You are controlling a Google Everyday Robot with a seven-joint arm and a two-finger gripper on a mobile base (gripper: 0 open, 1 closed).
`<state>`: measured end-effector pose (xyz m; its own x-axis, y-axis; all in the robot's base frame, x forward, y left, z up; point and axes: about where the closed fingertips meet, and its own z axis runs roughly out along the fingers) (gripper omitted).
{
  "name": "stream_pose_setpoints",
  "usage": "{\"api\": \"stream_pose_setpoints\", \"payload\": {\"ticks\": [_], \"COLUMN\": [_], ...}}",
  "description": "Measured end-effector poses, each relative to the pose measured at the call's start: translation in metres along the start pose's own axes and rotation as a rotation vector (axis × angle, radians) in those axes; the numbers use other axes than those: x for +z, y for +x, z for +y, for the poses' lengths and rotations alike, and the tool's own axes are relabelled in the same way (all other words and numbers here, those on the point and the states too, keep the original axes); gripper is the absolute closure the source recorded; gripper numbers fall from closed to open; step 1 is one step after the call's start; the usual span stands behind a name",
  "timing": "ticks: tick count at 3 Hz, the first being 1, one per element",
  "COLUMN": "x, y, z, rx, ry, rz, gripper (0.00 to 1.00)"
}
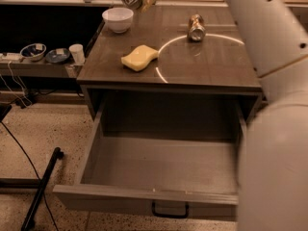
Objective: Place green can into top drawer
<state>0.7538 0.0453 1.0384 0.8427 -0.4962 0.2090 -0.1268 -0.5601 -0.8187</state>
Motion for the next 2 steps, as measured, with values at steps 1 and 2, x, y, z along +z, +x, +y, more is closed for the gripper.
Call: {"api": "stream_pose_setpoints", "payload": {"ticks": [1,2], "x": [-0.048,-0.057], "y": [-0.021,-0.071], "z": [-0.018,-0.001], "rx": [0.027,0.021], "ry": [0.121,0.143], "rz": [0.057,-0.001], "gripper": [1.00,1.00]}}
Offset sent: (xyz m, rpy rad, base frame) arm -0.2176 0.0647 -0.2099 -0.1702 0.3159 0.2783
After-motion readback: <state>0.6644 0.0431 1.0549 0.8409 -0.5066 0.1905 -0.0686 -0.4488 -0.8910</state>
